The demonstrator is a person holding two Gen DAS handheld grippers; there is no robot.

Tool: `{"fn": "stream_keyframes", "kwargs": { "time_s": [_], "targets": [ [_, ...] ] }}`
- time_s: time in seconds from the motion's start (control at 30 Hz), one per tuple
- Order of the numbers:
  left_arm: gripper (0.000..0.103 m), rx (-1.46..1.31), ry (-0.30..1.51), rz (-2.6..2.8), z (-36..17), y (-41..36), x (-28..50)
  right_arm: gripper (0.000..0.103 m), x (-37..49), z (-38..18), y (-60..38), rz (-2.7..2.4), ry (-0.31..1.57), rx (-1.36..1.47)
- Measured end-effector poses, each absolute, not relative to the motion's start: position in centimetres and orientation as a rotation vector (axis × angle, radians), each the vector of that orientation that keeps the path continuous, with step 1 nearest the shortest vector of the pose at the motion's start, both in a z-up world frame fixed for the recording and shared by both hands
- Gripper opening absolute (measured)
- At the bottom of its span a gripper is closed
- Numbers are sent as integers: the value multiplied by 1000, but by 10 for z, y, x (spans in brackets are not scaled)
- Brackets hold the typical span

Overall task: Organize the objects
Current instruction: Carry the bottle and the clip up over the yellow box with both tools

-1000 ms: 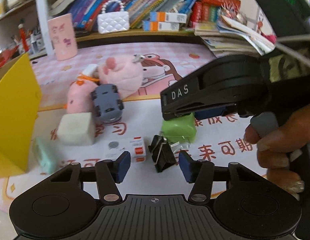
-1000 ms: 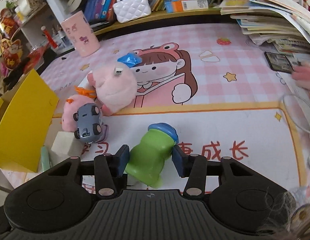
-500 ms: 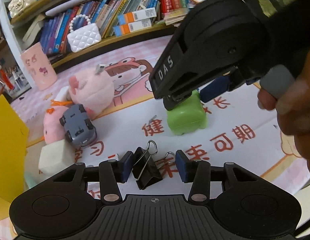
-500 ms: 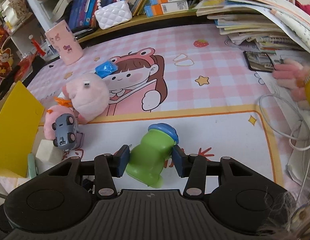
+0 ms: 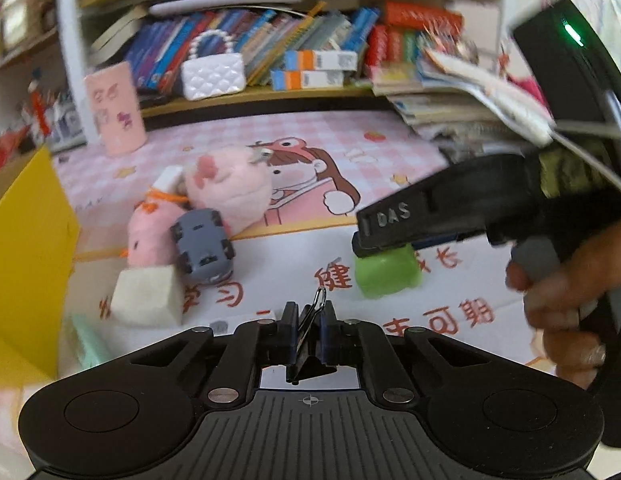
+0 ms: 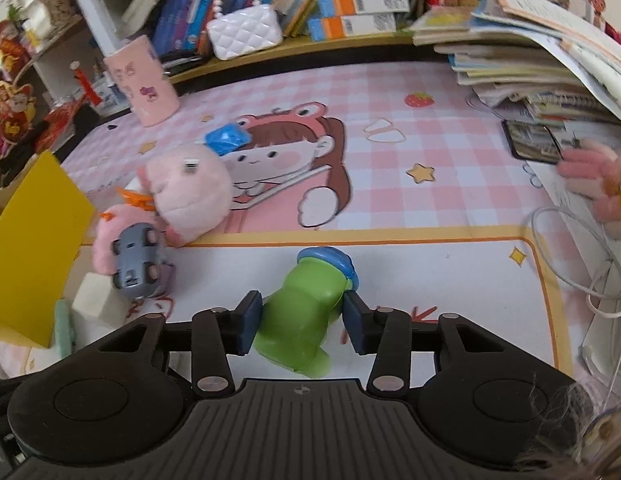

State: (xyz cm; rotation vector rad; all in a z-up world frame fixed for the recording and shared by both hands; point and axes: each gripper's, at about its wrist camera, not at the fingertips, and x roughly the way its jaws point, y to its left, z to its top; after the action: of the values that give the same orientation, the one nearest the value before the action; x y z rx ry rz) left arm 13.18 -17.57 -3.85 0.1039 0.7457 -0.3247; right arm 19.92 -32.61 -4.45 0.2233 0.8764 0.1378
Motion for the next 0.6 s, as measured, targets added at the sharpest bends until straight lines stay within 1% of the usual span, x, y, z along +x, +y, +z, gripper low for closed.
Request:
{"fn": "stream_keyframes", "kwargs": {
  "time_s": [0.33, 0.6],
  "targets": [
    [9, -18, 704, -263, -31, -124, 112, 40, 148, -18, -300, 127, 791, 184],
    [9, -77, 671, -227, -20, -62, 88, 40, 108, -7, -247, 141, 746, 101]
  ]
}}
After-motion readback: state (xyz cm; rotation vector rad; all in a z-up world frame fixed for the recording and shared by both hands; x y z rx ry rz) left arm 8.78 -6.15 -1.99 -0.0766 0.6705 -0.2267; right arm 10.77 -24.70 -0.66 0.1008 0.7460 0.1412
